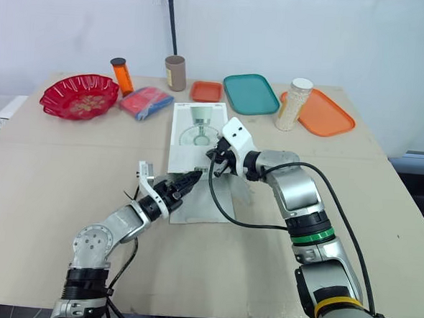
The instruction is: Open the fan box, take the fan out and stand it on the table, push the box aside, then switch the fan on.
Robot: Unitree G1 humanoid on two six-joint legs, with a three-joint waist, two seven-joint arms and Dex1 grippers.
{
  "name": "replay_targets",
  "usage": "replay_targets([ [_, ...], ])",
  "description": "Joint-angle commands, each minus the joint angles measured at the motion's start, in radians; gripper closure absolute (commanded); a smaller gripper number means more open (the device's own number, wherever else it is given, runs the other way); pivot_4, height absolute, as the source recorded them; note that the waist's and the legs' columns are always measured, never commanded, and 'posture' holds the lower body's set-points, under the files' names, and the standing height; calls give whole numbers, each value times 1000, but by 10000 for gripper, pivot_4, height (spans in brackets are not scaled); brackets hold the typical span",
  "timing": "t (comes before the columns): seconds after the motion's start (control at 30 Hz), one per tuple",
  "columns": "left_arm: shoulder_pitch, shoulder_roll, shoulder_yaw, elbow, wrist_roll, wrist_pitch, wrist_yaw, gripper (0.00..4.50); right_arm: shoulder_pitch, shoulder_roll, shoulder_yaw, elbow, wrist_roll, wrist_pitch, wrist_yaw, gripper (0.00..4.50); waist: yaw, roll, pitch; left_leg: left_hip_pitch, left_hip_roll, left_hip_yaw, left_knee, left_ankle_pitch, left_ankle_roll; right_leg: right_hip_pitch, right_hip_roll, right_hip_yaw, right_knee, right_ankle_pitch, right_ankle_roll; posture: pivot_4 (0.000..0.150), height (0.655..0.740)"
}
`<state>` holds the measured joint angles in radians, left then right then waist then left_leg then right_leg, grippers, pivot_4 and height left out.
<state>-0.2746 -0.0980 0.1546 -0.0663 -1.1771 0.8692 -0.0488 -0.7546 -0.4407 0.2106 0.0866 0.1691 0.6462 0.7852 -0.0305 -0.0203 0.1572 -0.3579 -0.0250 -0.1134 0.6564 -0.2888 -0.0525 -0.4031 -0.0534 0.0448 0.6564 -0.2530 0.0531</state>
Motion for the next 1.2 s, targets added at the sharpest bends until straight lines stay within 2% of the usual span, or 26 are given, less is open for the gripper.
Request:
replay_targets([
  [0.03,7,-56,1,100,0,11,32,15903,5,-6,7,-20,-6,6,9,45000,1,1,0,0,0,0,0,0,0,0,0,0,-1,0,0,1500,7400],
  [0.07,-1,-63,5,110,-1,5,29,15903,6,-8,5,-24,-5,8,9,45000,6,2,-1,0,0,-1,0,0,-1,1,0,0,-1,0,0,1500,7400],
  [0.3,-32,-77,18,158,9,1,22,34085,6,-14,-2,-25,-8,10,8,45000,10,5,-3,0,-1,-4,0,1,-2,6,0,-3,-8,3,3,1500,7400],
  [0.57,-19,-75,40,148,-34,55,50,34091,7,-7,3,-24,-10,9,7,45000,10,6,-4,0,-1,-4,-1,2,-3,6,0,-3,-8,3,3,1500,7400],
  [0.9,84,49,26,60,-71,244,103,34091,15,-5,3,-37,-7,17,6,45000,8,12,-9,2,-1,-4,-2,2,-3,6,0,-2,-9,2,3,1500,7400],
  [1.13,114,61,34,29,-92,229,104,34091,27,-6,-1,-52,-5,28,1,45000,5,14,-12,3,0,-3,-4,2,-3,6,1,-1,-9,2,3,1500,7400],
  [1.2,115,60,27,19,-61,198,95,28706,27,-7,-1,-52,-5,28,1,45000,5,14,-12,3,0,-3,-4,2,-3,6,1,-1,-9,2,3,1500,7400],
])
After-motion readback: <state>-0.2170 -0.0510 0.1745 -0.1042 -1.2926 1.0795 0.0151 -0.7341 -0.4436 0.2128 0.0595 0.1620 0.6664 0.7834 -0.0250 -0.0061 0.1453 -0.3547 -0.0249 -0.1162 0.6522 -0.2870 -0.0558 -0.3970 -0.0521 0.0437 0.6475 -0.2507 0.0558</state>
